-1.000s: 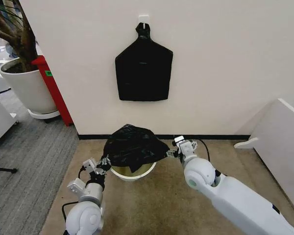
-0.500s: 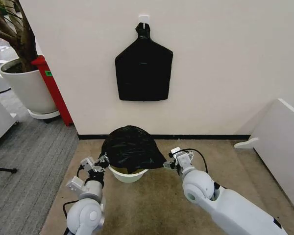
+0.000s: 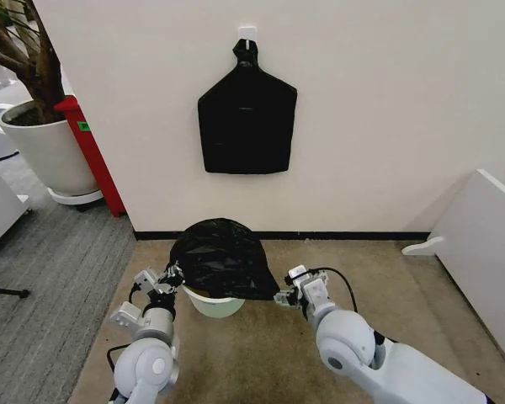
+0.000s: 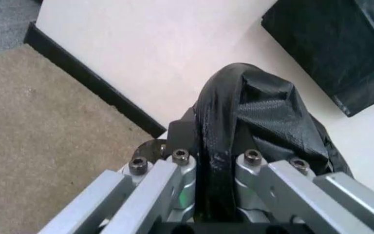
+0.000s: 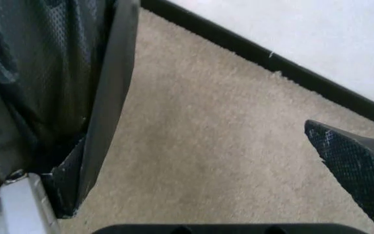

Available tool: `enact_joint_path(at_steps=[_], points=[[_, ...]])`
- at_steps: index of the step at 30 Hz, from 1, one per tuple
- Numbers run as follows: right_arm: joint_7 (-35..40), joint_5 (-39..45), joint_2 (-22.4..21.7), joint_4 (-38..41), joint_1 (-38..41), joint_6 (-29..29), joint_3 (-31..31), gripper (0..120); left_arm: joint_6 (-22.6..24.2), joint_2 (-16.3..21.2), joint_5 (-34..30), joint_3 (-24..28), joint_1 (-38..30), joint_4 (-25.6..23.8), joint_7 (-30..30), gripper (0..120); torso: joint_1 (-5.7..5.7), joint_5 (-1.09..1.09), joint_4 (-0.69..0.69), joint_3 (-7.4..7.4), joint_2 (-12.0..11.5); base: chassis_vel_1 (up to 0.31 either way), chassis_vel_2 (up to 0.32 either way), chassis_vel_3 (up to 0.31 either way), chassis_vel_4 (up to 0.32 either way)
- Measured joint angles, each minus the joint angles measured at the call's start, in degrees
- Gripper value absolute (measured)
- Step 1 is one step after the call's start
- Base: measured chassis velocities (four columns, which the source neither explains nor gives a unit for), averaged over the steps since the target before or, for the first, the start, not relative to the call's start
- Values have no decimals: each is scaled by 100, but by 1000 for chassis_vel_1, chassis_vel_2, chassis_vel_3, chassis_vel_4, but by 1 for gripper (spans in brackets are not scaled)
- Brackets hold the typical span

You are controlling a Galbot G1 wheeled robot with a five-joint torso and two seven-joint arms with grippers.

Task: Place the garbage bag over the trash bin.

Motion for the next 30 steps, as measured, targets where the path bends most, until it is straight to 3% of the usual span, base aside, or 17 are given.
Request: enact_joint_path(at_steps=[19,30], points=[[-578,-428,-203,380,-183,-8,-192,100,-102,-95,38,134,-105,181,-17,5,0,0,0,0,0,0,0,0,0],[-890,-470,-227,805,-586,-9,150,100,-143,-122,81,137,-109,232,-29,5,0,2,1,0,0,0,0,0,0]])
